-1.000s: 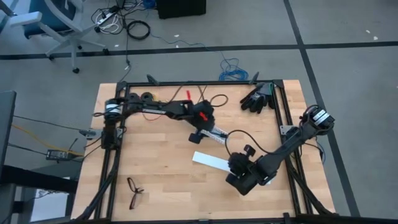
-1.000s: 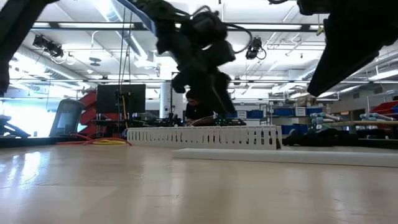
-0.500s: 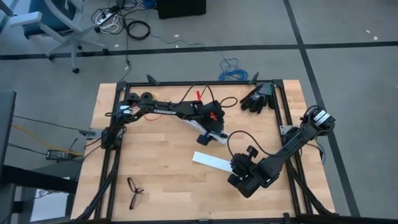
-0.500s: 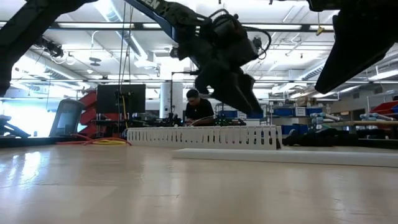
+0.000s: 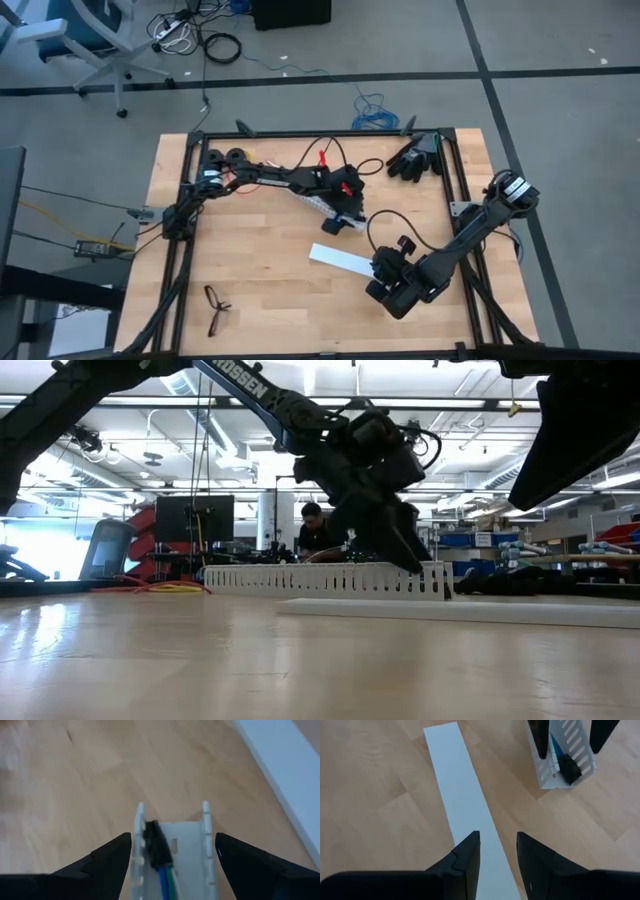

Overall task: Ziptie cables
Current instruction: Close the white cable duct

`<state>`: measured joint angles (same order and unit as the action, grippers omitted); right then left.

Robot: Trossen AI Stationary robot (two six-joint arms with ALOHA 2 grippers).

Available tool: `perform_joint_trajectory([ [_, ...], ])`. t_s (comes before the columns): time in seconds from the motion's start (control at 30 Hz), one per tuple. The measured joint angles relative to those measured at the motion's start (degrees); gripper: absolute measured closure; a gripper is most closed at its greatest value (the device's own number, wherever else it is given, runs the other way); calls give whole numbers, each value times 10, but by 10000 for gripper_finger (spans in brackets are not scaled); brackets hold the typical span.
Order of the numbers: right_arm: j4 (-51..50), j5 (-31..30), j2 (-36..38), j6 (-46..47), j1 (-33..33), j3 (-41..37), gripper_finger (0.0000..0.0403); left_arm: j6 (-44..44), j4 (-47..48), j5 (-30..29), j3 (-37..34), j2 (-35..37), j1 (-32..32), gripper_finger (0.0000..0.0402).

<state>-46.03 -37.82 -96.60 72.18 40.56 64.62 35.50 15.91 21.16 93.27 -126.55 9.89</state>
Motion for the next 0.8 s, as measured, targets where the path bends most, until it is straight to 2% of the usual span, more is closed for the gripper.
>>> perform_joint_trajectory([
  [0.33,-1,0,0,-2,0,0,289,-4,38,-2,1,-6,6,106],
  [0.6,3,-16,0,-4,-12,0,289,-15,46,-2,1,-7,14,171],
  [0.8,31,-16,0,-33,-38,0,288,-43,76,-1,2,-2,34,184],
])
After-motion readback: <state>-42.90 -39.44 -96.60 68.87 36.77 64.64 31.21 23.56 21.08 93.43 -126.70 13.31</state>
